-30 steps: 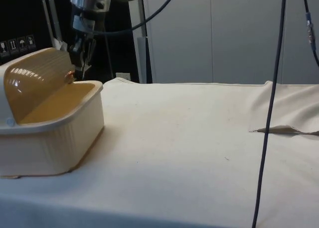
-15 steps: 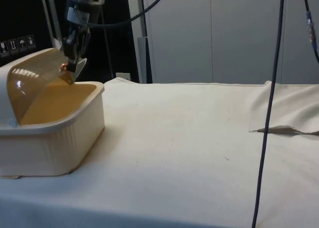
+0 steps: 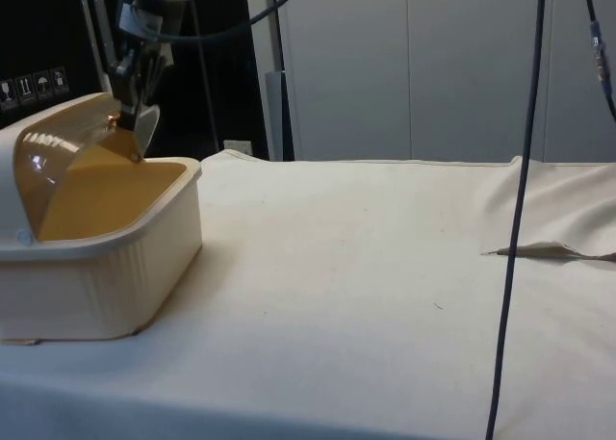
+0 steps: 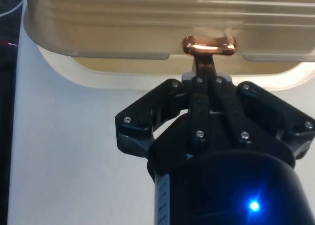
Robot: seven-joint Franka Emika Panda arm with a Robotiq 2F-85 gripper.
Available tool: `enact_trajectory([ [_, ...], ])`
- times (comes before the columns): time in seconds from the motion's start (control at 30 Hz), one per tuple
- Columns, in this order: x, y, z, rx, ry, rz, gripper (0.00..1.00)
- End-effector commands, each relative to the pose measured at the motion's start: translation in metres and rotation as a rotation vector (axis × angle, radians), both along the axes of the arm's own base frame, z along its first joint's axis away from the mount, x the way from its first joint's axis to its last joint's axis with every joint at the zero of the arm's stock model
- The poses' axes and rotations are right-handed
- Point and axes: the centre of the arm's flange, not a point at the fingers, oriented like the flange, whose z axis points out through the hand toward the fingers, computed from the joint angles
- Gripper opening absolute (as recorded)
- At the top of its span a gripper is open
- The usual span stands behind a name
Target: Open the lid, then close it.
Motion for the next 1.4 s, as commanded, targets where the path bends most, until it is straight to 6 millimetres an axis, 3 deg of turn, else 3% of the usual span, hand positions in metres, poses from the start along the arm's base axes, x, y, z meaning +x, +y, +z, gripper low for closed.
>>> enact_trajectory([
  [0.0,0.002,0.002,-0.001,0.013,0.001,-0.003,0.0],
  [0.73,0.021,0.029,0.007,0.051,-0.027,-0.024,0.0],
  [1.37,0.039,0.031,0.025,0.061,-0.065,-0.034,0.0],
])
